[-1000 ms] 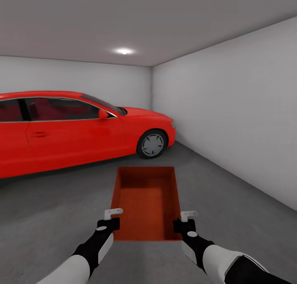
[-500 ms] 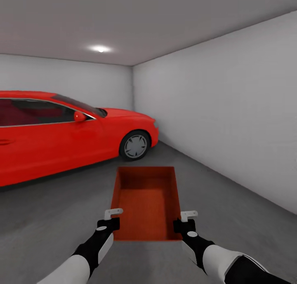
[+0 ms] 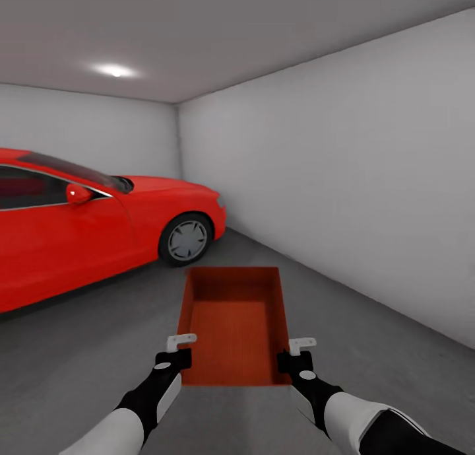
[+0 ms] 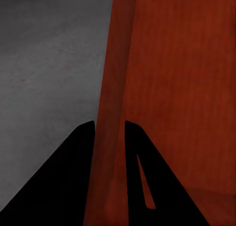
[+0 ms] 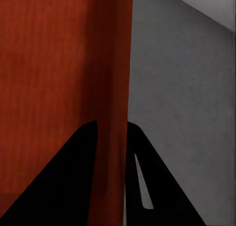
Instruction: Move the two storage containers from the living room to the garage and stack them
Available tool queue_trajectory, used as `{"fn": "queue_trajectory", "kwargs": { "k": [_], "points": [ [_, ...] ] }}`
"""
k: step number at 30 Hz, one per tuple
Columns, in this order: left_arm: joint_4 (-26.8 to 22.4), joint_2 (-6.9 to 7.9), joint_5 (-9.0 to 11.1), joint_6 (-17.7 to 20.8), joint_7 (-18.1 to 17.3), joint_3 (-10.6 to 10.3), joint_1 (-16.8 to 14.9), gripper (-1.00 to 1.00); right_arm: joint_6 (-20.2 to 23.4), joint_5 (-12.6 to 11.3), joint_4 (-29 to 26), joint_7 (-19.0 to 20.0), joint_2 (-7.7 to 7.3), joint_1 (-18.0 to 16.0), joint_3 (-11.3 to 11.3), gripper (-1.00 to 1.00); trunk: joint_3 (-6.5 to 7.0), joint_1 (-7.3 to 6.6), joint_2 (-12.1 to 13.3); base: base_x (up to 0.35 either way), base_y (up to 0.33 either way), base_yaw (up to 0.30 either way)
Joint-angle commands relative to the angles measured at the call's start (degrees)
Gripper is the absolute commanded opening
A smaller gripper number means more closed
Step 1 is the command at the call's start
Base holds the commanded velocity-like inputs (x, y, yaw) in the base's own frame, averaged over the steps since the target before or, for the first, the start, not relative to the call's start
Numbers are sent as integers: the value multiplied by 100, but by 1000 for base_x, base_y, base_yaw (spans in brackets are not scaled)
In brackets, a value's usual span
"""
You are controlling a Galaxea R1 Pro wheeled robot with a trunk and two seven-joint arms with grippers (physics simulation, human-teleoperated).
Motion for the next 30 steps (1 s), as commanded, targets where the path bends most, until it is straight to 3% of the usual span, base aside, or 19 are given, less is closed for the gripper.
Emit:
{"fn": "queue_trajectory", "kwargs": {
  "k": [1, 30],
  "points": [
    [-21, 126, 85, 35, 57, 387, -3, -100, 10, 59, -21, -7, -115, -5, -420, -100, -9, 5, -7, 320, 107, -284],
    [-21, 130, 85, 35, 57, 387, -3, -100, 10, 59, -21, -7, -115, -5, -420, -100, -9, 5, -7, 319, 140, -284]
  ]
}}
